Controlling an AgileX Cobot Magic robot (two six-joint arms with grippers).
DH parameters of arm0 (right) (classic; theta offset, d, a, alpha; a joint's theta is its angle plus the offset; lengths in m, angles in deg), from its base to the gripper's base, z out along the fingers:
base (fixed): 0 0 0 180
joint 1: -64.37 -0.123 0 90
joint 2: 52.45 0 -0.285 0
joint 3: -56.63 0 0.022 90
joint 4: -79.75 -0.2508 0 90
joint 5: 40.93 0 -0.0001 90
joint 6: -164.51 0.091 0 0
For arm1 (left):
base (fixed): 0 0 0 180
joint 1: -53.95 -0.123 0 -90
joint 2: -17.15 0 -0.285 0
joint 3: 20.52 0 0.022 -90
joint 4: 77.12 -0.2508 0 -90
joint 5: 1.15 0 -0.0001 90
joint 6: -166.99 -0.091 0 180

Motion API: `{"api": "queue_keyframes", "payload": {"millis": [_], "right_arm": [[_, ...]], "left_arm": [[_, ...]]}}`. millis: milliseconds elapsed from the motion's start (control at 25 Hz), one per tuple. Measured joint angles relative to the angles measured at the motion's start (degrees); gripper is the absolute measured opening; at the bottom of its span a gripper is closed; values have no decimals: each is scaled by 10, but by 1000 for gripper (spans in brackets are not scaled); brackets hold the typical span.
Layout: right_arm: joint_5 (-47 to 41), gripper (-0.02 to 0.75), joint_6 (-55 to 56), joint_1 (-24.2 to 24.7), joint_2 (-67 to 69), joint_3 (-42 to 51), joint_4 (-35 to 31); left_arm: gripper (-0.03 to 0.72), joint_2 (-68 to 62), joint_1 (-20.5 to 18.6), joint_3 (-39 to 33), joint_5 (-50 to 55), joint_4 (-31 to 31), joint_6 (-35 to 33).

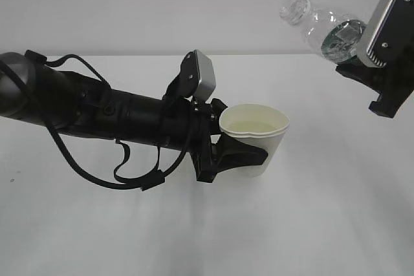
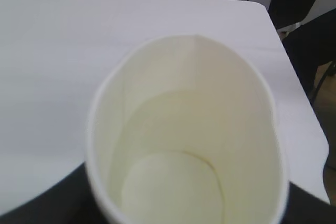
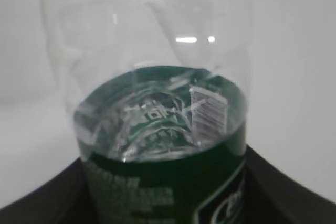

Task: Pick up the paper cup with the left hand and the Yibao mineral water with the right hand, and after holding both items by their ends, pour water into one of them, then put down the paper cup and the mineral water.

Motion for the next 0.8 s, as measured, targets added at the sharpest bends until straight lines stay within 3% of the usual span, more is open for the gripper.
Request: {"api": "queue_keyframes", "payload": {"millis": [800], "right_arm": [[16, 462, 57, 0, 2, 0, -78]], "left_arm": [[426, 0, 0, 0, 0, 0, 0]]}}
